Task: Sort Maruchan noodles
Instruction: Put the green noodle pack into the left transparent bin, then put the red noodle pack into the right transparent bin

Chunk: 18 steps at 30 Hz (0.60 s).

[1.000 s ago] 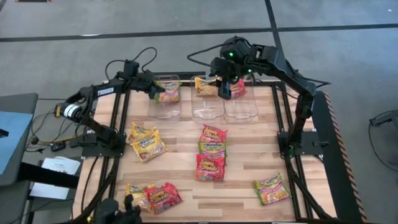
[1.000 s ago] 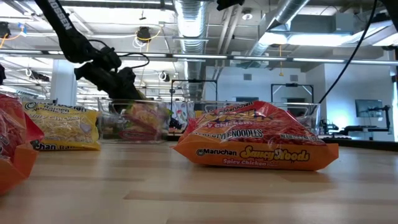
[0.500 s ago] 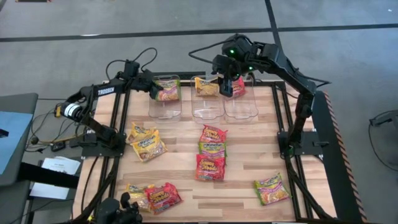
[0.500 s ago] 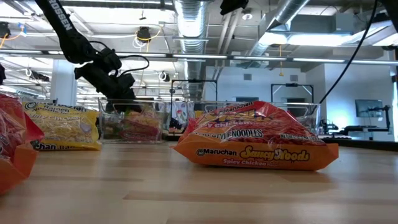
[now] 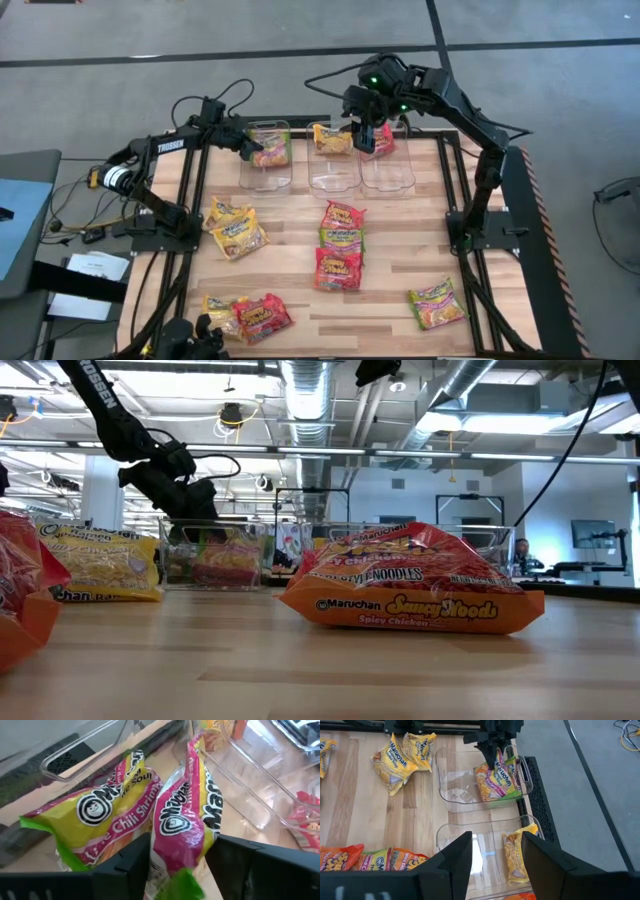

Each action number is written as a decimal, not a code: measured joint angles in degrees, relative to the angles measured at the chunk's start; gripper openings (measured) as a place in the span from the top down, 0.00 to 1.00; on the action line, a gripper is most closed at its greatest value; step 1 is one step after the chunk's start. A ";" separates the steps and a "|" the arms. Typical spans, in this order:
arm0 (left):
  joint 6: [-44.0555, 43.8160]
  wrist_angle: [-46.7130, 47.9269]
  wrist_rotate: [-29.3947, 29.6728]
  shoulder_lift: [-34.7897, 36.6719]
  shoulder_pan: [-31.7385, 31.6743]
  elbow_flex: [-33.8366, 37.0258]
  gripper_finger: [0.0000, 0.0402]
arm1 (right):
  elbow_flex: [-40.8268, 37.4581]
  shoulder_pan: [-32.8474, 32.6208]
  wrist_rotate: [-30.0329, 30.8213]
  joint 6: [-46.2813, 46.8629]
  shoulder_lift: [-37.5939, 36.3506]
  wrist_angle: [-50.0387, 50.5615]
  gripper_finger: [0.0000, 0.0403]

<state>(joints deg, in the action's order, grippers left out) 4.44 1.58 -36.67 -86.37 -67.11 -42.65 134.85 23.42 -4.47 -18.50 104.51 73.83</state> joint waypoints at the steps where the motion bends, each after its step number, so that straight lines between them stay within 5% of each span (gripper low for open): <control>1: -0.44 0.00 -0.19 0.05 -0.01 0.00 0.57 | 0.00 0.00 0.01 0.00 0.00 0.00 0.52; 18: -2.17 0.03 3.20 11.79 0.00 -0.02 0.56 | 0.00 -0.02 -0.02 0.01 0.02 0.04 0.52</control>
<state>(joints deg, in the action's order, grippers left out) 2.27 1.61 -33.47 -74.57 -67.11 -42.68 134.85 23.40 -4.49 -18.49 104.53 73.87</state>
